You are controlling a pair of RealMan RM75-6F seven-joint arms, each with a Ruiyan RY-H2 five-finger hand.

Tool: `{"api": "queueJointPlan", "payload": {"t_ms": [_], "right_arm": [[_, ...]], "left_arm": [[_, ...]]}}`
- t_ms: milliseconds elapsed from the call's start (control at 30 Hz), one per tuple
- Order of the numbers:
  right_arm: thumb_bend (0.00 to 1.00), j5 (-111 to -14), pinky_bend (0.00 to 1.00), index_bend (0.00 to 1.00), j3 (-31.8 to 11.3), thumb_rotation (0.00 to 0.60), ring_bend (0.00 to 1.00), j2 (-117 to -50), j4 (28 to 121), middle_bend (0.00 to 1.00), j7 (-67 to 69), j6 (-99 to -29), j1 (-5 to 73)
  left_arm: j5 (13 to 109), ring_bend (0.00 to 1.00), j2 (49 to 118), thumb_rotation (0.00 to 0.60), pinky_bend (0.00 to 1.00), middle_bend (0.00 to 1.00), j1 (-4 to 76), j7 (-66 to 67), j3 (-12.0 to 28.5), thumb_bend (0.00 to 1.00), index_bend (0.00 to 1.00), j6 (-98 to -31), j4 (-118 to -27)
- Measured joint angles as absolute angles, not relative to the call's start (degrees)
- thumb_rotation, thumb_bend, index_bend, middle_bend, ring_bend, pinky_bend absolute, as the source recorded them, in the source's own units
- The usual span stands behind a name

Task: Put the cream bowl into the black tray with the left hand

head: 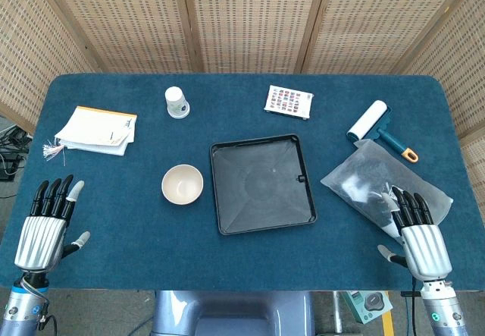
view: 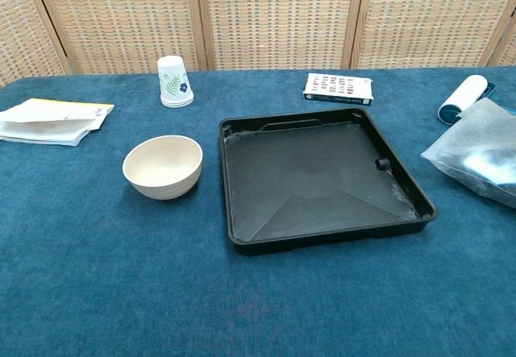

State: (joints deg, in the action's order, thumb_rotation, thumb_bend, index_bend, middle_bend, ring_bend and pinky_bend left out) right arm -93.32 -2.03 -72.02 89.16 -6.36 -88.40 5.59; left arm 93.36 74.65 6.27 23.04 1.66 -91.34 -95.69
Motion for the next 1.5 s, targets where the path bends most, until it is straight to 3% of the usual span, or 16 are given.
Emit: {"api": "queueJointPlan", "payload": {"t_ms": [1067, 1133, 1367, 1500], "right_arm": [[0.14, -93.29, 0.0, 0.0, -1.83, 0.6, 0.0, -72.16, 88.87, 0.0, -6.25, -88.05, 5.63], [0.14, -93.25, 0.0, 0.0, -1.85, 0.6, 0.0, -72.13, 88.88, 0.0, -6.07, -88.07, 5.61], [0.15, -93.19, 0.0, 0.0, -1.94, 0.6, 0.0, -72.02, 88.78, 0.0, -5.66, -88.16, 5.62], [0.14, -93.08, 0.0, 0.0, -2.06, 0.6, 0.0, -71.93, 88.76, 0.0, -5.37, -88.29, 5.57]], "left_arm": [[92.99, 0.0, 73.93, 0.6, 0.0, 0.0, 6.69, 22.7, 2.25, 0.05, 0.0, -89.86, -96.61], [92.91, 0.0, 74.2, 0.6, 0.0, 0.0, 7.05, 22.65, 2.57, 0.05, 0.05, -89.56, -96.47], [91.61, 0.0, 75.94, 0.6, 0.0, 0.0, 10.21, 23.78, 4.41, 0.06, 0.35, -85.3, -95.02], [90.17, 0.0, 77.3, 0.6, 0.0, 0.0, 12.9, 25.58, 5.64, 0.12, 0.39, -81.37, -93.86]]}}
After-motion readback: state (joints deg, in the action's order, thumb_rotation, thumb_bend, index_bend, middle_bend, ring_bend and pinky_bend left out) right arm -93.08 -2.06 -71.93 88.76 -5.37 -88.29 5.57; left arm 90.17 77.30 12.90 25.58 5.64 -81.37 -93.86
